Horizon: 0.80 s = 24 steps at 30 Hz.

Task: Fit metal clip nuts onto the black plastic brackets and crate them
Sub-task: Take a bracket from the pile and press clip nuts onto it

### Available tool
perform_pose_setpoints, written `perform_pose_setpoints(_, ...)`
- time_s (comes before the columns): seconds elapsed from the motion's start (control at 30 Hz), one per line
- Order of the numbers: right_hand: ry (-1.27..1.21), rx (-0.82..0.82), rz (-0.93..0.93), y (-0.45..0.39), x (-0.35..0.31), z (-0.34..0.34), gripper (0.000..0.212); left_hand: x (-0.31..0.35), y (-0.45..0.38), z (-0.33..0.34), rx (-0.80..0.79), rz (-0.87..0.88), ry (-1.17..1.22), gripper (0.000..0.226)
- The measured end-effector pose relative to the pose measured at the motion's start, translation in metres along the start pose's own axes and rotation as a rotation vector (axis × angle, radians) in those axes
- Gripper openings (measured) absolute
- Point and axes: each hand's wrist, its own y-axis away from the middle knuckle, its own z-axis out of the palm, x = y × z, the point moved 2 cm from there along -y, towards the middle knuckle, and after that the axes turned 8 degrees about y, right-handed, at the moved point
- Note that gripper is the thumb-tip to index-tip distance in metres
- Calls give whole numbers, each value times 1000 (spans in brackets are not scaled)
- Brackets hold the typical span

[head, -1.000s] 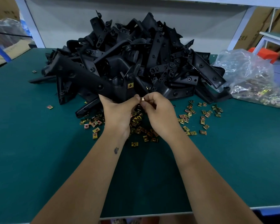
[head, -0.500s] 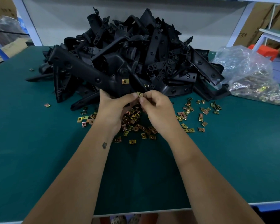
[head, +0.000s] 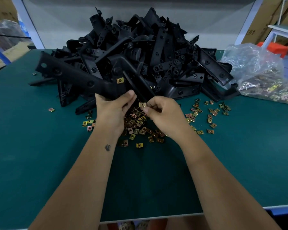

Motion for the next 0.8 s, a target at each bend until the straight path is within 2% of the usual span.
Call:
perform_pose_setpoints(0.17,-252,17,73,-3,0,-4,23,-4,5,6,-104,-109,-83,54)
perform_pose_setpoints(0.27,-295,16,67,-2,0,-3,25,-6,6,8,-167,-153,-128,58)
perform_pose_setpoints(0.5,-52,-28,-21,-3,2,-4,13,-6,5,3,-156,-160,-183,54)
perform_pose_setpoints(0.67,62,-50,-59,-5,4,-9,22,-8,7,3,-177,-156,-211,55)
perform_pose_setpoints(0.8,125,-53,-77,-5,7,-10,21,-9,9,5,-147,-134,-203,56)
